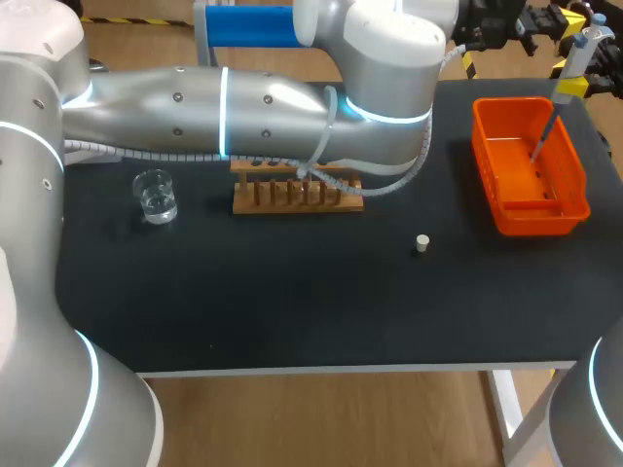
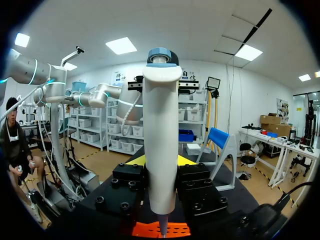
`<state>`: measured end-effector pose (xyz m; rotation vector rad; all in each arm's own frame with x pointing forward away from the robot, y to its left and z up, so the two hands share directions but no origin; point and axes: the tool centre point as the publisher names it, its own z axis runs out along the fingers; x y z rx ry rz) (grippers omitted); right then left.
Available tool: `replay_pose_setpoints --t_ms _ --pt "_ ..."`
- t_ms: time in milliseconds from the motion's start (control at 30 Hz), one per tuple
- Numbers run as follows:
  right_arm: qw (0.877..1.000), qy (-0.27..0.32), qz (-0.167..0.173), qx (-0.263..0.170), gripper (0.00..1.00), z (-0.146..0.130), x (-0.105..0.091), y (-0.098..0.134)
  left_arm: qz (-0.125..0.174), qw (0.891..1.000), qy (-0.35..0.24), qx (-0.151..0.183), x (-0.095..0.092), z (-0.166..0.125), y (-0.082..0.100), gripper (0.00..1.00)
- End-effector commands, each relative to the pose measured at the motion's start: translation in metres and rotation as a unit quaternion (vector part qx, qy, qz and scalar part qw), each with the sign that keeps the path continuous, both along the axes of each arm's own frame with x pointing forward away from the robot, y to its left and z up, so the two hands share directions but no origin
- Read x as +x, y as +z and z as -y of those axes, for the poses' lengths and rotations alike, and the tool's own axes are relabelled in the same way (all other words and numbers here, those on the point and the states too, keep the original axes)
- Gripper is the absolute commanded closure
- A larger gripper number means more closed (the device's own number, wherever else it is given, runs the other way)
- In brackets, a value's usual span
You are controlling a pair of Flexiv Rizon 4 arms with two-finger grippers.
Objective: Invert the test tube, pick up the pipette, mount the tip to pipette, aspirate from beaker and dispense into the tube, eject the tip, return the pipette, and cap with the stopper.
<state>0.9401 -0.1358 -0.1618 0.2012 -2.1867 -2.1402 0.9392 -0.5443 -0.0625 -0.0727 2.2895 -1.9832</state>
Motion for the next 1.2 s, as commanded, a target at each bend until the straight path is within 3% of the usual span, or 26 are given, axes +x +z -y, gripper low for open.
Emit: replay_pose_setpoints --t_ms 33,1200 --pt "1.0 0.001 0.001 -0.002 1.0 0.0 0.001 0.001 0.013 0.994 -0.003 -0.104 0.0 0.006 -0.004 1.0" --pt "1.0 0.001 0.001 -0.002 1.0 0.0 0.001 0.001 -0.014 0.995 -0.007 -0.102 0.002 0.013 -0.023 1.0"
